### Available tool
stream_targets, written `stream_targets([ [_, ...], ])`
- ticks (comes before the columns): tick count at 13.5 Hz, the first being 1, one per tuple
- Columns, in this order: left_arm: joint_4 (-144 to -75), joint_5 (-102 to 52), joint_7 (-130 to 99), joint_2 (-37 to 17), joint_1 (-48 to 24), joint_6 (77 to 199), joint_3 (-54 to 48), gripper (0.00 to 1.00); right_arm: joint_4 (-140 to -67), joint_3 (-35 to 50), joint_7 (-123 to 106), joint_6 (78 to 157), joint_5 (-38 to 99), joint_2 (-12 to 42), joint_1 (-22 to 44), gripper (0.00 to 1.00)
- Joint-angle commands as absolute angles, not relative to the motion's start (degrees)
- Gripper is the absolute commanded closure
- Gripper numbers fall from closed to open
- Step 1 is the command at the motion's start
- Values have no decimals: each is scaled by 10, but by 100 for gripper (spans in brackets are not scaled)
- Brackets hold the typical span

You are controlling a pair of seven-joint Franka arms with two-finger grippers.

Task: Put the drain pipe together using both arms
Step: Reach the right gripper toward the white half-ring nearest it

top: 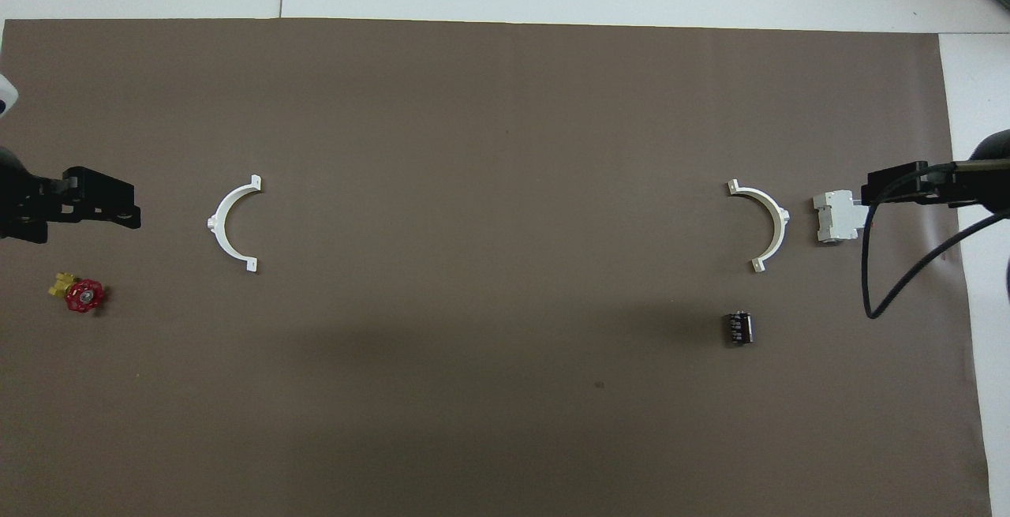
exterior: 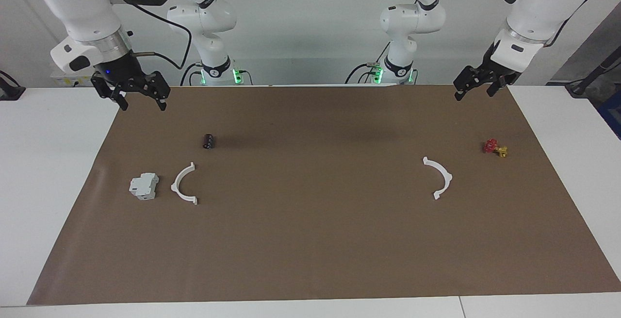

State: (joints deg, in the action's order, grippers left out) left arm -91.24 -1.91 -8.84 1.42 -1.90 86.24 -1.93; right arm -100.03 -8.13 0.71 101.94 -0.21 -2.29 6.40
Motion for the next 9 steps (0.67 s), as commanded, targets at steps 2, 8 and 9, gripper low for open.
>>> stream_targets([
  [2,-911,-21,-86,20,-18,852,-17,0,-1099,-80,-70,1129,8,-22,56,0],
  [8,-911,-21,-86,20,-18,852,-17,0,-1131,-80,-265,1332,78,133,35,0],
  [9,-911,-21,-86,20,-18,852,-17,0,-1140,-80,-279,1359,78,147,35,0],
])
